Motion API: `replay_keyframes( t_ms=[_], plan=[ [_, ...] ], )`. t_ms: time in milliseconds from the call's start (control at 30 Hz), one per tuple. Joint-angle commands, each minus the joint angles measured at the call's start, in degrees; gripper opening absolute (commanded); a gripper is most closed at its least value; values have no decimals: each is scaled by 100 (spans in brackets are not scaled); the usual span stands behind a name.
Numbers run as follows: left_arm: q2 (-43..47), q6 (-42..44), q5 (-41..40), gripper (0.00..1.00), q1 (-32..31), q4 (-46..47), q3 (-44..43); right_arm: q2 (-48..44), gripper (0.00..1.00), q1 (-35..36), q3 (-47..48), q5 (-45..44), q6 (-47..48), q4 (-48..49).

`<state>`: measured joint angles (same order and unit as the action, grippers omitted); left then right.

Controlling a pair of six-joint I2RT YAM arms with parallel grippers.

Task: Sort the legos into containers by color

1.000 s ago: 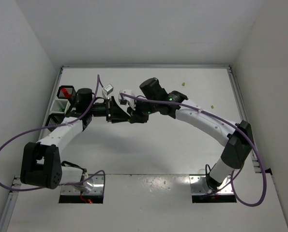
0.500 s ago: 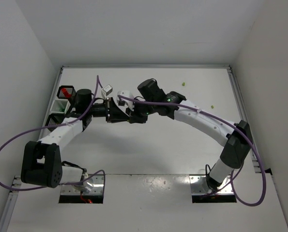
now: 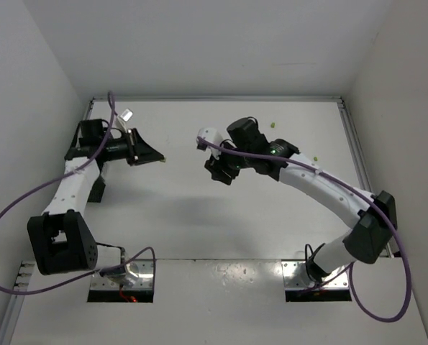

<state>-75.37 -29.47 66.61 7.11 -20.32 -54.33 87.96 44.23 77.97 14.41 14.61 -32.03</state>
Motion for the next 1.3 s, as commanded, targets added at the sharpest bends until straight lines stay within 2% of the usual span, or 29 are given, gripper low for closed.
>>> replay_keyframes(
  t_ms=[0,33,67,133,167,267,300,400,633,1033,1167,1200,1267],
  plan=[
    [-214,2575,-1094,0,378,-2474,-1288,-498,55,-247,-492,-736,-248,196],
    [-215,2865,-1367,0,570,-2729,-1726,-569,57,-413,-642,-843,-327,258],
    [-275,3286,-1996,0,685,-2950,-1922,-631,57,-502,-878,-922,-327,311],
    [-276,3587,-2667,0,957,-3468,-2404,-684,60,-853,-1047,-1071,-555,259],
    [-276,3876,-3419,0,1028,-3705,-2529,-684,60,-976,-1117,-1133,-608,259],
    [-101,4281,-4408,0,1379,-3778,-2653,-684,61,-1495,-1179,-1186,-731,101],
    [-39,4362,-5003,0,1459,-3778,-2601,-684,61,-1618,-1179,-1187,-732,31],
    [171,4625,-5823,0,1775,-3725,-2373,-596,61,-2084,-1179,-1187,-846,-136],
    [50,4969,-6204,0,2338,-3295,-2047,-253,62,-2910,-845,-809,-1083,-471],
    [-662,5215,-6177,1,2338,-2662,-1749,-25,62,-3684,-784,-379,-1189,-857],
    [-899,5320,-6125,11,2338,-2600,-1695,81,62,-4000,-723,-246,-1241,-971],
    [-900,5320,-6125,19,2338,-2600,-1695,81,62,-4053,-722,-194,-1241,-972],
    [-952,5320,-6125,29,2338,-2600,-1695,81,62,-4159,-722,-193,-1241,-972]
  ],
)
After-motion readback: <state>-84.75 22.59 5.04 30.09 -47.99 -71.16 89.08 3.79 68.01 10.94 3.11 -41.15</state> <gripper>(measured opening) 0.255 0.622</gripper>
